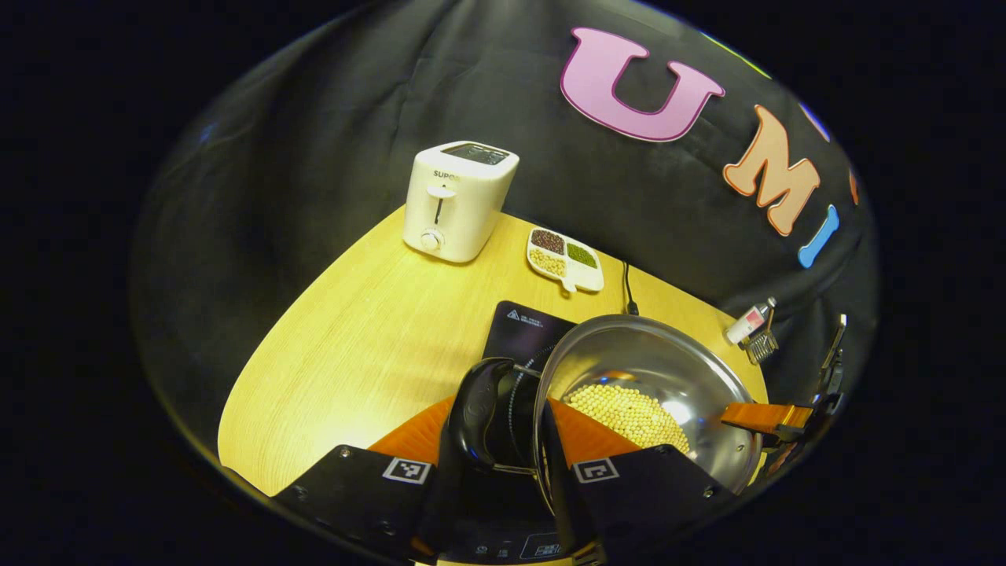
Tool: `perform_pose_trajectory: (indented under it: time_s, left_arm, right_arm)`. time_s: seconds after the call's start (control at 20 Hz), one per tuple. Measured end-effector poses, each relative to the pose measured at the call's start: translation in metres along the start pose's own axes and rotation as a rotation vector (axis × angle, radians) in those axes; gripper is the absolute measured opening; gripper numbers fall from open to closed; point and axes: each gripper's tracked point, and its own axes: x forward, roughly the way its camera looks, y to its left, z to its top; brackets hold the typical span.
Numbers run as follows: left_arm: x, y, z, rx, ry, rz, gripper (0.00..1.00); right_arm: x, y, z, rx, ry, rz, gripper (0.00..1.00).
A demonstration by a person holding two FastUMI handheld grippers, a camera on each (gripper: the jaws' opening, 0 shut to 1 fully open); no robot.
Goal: First push the handle of the pot to place it horizontally, then grasp the pot with both hands and set it on the induction cooktop.
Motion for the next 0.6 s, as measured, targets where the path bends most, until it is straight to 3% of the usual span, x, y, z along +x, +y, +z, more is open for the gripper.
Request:
perform_pose_trajectory:
  time_s: [0.35,0.4,0.6]
  left_arm:
    - [0.016,0.005,0.013,0.023,-0.046,0.015,0.53]
    - [0.017,0.006,0.013,0.024,-0.048,0.019,0.53]
    - [0.021,0.010,0.010,0.001,-0.043,0.032,0.57]
  right_arm:
    - [0.021,0.000,-0.001,-0.004,0.008,-0.002,0.52]
    - [0.023,0.000,-0.002,-0.005,0.010,-0.003,0.46]
    - [0.028,0.000,-0.005,-0.005,0.021,-0.002,0.46]
